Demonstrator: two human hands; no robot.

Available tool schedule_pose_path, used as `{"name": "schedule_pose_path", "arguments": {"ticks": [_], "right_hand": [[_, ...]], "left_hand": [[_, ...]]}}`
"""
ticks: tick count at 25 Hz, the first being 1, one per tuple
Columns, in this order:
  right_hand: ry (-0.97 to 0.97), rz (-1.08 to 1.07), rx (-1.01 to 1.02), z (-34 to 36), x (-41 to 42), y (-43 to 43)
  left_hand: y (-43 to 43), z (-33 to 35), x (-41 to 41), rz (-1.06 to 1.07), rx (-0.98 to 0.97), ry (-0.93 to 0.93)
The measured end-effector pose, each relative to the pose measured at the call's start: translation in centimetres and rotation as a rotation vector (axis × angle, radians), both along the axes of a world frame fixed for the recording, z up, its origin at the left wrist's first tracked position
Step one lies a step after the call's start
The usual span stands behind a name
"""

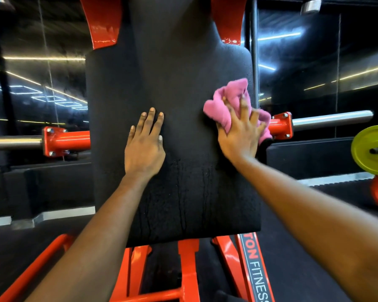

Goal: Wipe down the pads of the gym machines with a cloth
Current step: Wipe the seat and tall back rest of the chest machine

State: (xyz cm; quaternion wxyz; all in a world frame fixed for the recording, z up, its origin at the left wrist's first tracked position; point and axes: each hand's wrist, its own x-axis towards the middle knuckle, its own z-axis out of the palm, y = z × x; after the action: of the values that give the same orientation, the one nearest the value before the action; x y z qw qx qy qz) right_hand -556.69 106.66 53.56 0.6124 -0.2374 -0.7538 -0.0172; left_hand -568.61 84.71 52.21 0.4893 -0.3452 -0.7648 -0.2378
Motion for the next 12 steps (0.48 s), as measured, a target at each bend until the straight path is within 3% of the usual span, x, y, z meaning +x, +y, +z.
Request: {"name": "schedule_pose_path", "arguments": {"ticks": [6,8,12], "right_hand": [[-0.151,0.05,0.002,-13.3,1.6,-2.5],[-0.16,0.037,0.0,-11.9,1.1,-2.5],[-0.126,0.05,0.07,-1.4,-1.4,-3.3]], "left_hand": [[-1.9,-1.0,0.2,-0.008,0.038,-0.043],[-3.5,-1.6,-0.5,0.026,0.079,-0.087],[-6.3,-2.3,-2.4,0.033,0.049,-0.103]]}}
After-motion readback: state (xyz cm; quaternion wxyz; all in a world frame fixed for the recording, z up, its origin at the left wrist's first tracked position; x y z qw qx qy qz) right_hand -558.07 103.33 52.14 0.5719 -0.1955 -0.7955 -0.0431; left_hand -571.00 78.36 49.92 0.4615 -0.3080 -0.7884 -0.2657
